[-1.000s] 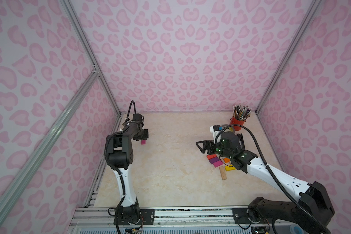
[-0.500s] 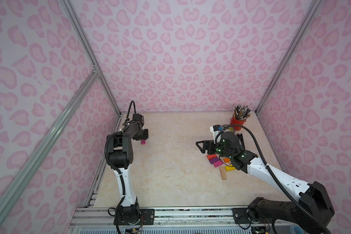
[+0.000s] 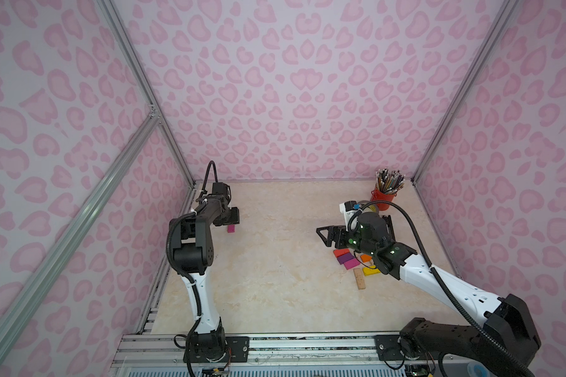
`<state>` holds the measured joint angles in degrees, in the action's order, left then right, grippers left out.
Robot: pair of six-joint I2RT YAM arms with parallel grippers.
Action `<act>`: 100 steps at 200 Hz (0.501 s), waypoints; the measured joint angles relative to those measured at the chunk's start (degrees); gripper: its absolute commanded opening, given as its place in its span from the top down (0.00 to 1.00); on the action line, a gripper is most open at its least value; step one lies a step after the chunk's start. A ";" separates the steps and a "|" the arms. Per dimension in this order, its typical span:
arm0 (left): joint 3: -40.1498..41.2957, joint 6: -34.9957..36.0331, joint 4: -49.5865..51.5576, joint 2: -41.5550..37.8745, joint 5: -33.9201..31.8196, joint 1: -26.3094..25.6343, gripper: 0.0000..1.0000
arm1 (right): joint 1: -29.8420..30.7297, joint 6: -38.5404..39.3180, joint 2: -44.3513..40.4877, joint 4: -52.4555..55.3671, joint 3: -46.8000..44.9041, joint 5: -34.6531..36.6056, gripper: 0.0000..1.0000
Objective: Assemble the letter k with building blocks
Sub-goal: Assemble the building block at the center of the board, then pick up the building block from the center of the board.
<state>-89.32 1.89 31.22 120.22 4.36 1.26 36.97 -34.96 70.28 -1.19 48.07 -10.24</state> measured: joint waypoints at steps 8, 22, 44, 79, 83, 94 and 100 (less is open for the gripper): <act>0.46 -0.66 0.09 -1.42 -0.15 -0.22 0.33 | -0.33 0.00 -0.20 0.00 0.00 0.66 0.09; 1.38 -1.18 0.04 -4.39 0.00 -0.87 0.33 | -1.40 -0.37 -0.31 0.35 0.00 1.46 0.09; 3.85 -3.30 -0.39 -10.21 0.90 -2.01 0.33 | -4.02 -0.55 -0.22 2.62 0.17 2.75 0.09; 9.88 -6.75 -3.72 -23.56 3.96 -6.54 0.32 | -8.39 1.31 2.71 8.87 3.06 3.85 0.07; 10.60 -6.86 -4.20 -25.20 4.39 -7.39 0.33 | -8.76 1.57 3.34 9.51 3.39 3.85 0.06; 13.84 -7.76 -6.78 -30.14 5.92 -10.36 0.33 | -9.77 2.71 5.33 12.31 4.15 4.24 0.04; 15.06 -7.89 -7.39 -32.30 6.45 -11.80 0.33 | -10.25 3.23 6.23 14.14 4.44 4.48 0.03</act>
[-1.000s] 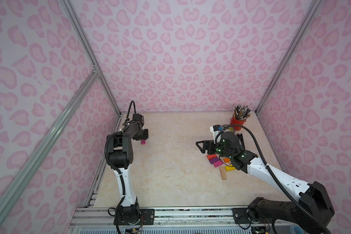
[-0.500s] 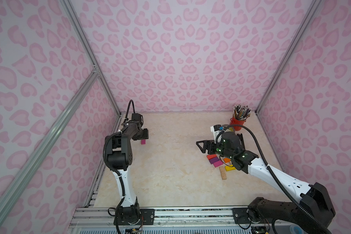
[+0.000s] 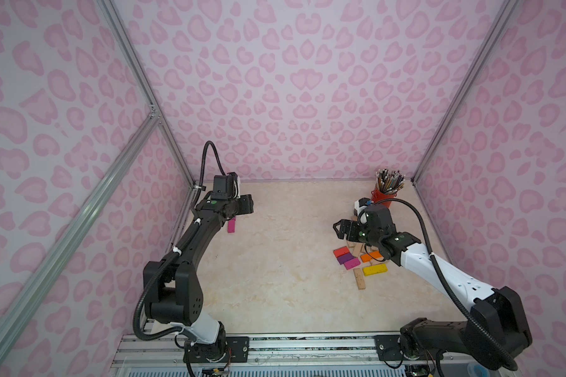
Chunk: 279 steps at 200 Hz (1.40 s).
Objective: Assemble the letter k with building blocks
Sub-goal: Pick up the building block from the center of the board.
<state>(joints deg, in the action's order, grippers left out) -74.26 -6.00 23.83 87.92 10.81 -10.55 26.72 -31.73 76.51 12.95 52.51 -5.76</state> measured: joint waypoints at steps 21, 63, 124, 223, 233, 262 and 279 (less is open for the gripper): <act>5.51 0.15 -4.61 -8.26 2.71 -6.69 0.33 | -0.42 1.55 1.92 4.66 0.44 0.87 0.01; 14.08 6.73 -11.74 -18.21 10.60 -17.42 0.30 | -0.44 -1.53 4.04 12.37 -1.01 5.38 0.16; 21.59 22.67 -12.50 -22.47 19.41 -23.39 0.24 | 0.07 -12.44 4.20 18.91 -6.47 12.50 0.33; 20.37 25.57 -12.85 -18.16 21.66 -22.36 0.23 | 6.51 -16.44 13.09 19.21 -1.33 14.51 0.42; 20.39 25.62 -12.85 -18.21 21.66 -22.08 0.23 | 6.47 -16.72 13.25 19.26 -1.36 14.84 0.42; 20.87 25.75 -12.98 -18.78 21.88 -21.24 0.23 | 6.49 -16.92 13.31 19.17 -1.86 15.87 0.38; 21.00 25.77 -12.94 -18.73 22.01 -21.00 0.23 | 6.49 -17.07 13.68 18.75 -2.05 16.24 0.35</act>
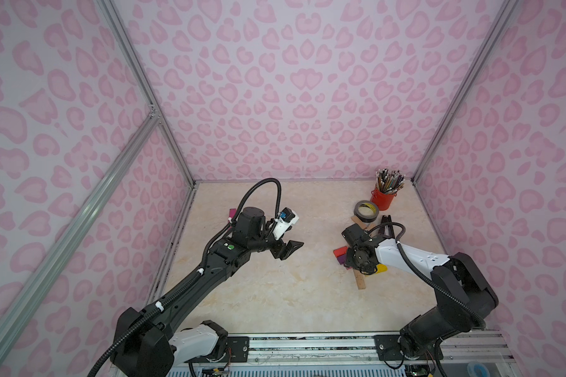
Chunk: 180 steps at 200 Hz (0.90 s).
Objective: Assemble the letter k with building blocks
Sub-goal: Pick up the building block from the center of the board.
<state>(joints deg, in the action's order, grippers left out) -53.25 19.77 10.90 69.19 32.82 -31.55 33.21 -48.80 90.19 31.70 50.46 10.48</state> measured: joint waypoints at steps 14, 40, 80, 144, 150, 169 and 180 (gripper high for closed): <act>0.00 0.02 -0.04 0.02 0.11 0.09 0.23 | -0.02 -0.02 0.37 -1.29 -0.09 0.00 0.31; 0.00 0.09 -0.04 0.48 0.24 0.15 0.23 | -0.02 -0.02 1.14 -3.06 -0.07 -0.04 0.30; 0.00 0.24 0.00 1.09 0.26 0.31 0.23 | -0.20 0.00 1.25 -4.33 -0.24 -0.48 0.43; 0.00 0.39 0.11 1.73 0.26 0.48 0.23 | -0.66 -0.39 -1.07 -2.78 -2.93 -0.44 0.46; 0.00 0.39 0.13 1.77 0.24 0.48 0.23 | -0.70 -0.52 -1.18 -2.54 -3.10 -0.44 0.46; 0.00 0.39 0.15 1.79 0.24 0.48 0.23 | -0.92 -0.50 -1.20 -2.14 -3.17 -0.46 0.52; -0.02 0.39 0.20 1.84 0.24 0.48 0.23 | -0.98 -0.70 -1.09 -2.12 -3.17 -0.46 0.58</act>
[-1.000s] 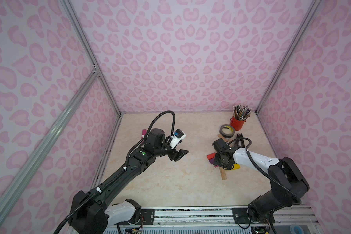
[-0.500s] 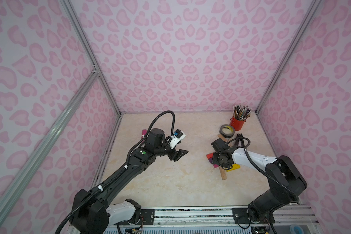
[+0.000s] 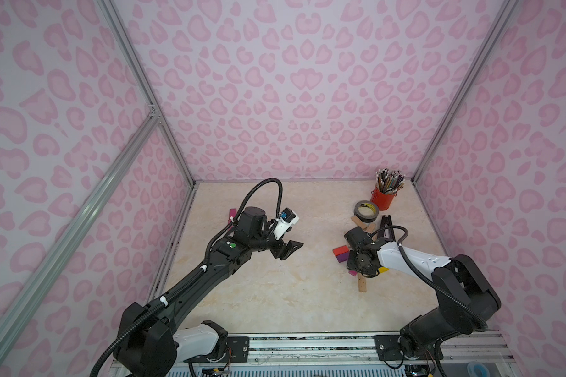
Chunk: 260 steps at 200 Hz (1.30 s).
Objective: Assemble the letter k with building blocks
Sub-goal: Pick up the building block from the center of the board, then place the building block at the center of the board.
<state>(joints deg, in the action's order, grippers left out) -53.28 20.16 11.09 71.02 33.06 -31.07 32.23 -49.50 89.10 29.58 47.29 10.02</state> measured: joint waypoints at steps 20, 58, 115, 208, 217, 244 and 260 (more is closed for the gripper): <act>-0.22 0.04 1.11 0.11 -0.02 -0.02 0.23 | 0.00 -0.33 0.26 0.07 0.04 0.00 0.66; -0.74 0.85 3.72 0.13 0.13 0.00 0.23 | 0.00 -0.11 -0.52 0.15 0.66 0.04 0.70; 0.04 -2.25 4.11 -3.13 3.61 5.40 0.12 | 4.11 4.09 -3.58 -1.70 6.69 -1.92 0.72; 4.74 -18.18 -0.87 -4.66 -6.97 22.93 0.18 | 21.05 1.73 25.92 -8.04 38.34 -6.05 0.73; 4.76 -20.06 -0.90 -4.33 -8.87 24.65 0.18 | 21.92 0.59 28.83 -8.46 41.31 -6.10 0.73; 4.92 -23.52 -1.11 -4.28 -13.66 27.71 0.18 | 23.61 -1.14 36.61 -9.09 49.05 -6.49 0.73; 4.92 -25.27 -1.07 -4.11 -16.74 28.70 0.18 | 23.87 -2.43 40.44 -8.98 52.68 -6.21 0.73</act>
<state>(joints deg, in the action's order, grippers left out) -48.36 -5.10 10.02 66.92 16.32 -2.37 56.10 -51.92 129.54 20.60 99.96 3.81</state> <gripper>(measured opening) 0.821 0.291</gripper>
